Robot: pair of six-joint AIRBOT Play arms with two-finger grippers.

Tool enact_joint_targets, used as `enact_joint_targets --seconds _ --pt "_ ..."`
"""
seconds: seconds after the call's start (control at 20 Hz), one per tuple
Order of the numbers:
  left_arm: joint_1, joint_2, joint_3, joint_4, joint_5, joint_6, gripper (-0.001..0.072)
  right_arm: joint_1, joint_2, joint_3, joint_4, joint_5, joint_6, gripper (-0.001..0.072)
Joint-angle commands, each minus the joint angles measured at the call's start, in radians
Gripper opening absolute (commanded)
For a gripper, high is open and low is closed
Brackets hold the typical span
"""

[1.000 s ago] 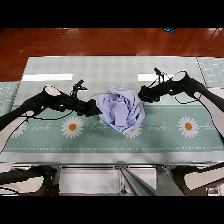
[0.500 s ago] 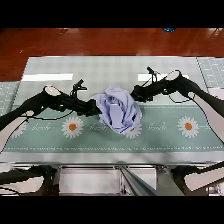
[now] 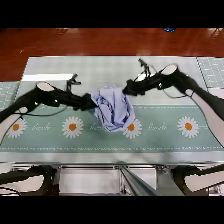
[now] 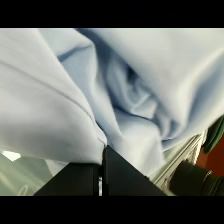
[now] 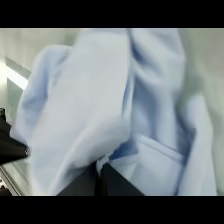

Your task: Fold the shirts.

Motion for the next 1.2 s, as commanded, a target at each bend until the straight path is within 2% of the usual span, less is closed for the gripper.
enact_joint_targets --seconds 0.0,0.25,0.45,0.55,0.75,0.9,1.0,1.15 --pt "0.126 0.073 0.135 -0.037 -0.049 -0.005 0.0017 -0.053 0.092 0.190 -0.106 0.031 0.100 0.0028" --pt "0.283 0.240 0.532 -0.061 -0.048 -0.072 0.0017 -0.116 0.262 0.565 -0.277 0.079 0.220 0.0028" --pt "0.385 0.346 0.838 -0.059 -0.051 -0.089 0.0016 -0.115 0.465 0.709 -0.442 0.087 0.238 0.0028" --pt "0.438 0.418 0.914 -0.023 -0.056 -0.089 0.0016 -0.115 0.592 0.708 -0.552 0.100 0.250 0.0028" --pt "0.536 0.608 0.930 0.146 -0.114 -0.089 0.0017 -0.115 0.800 0.703 -0.752 0.209 0.303 0.0028" --pt "0.549 0.730 0.930 0.299 -0.148 -0.090 0.0017 -0.115 0.918 0.631 -0.800 0.338 0.336 0.0028" --pt "0.547 0.778 0.924 0.327 -0.181 -0.090 0.0017 -0.115 0.987 0.521 -0.820 0.409 0.370 0.0028" --pt "0.500 0.801 0.830 0.328 -0.205 -0.108 0.0017 -0.115 1.100 0.229 -0.821 0.413 0.425 0.0028"
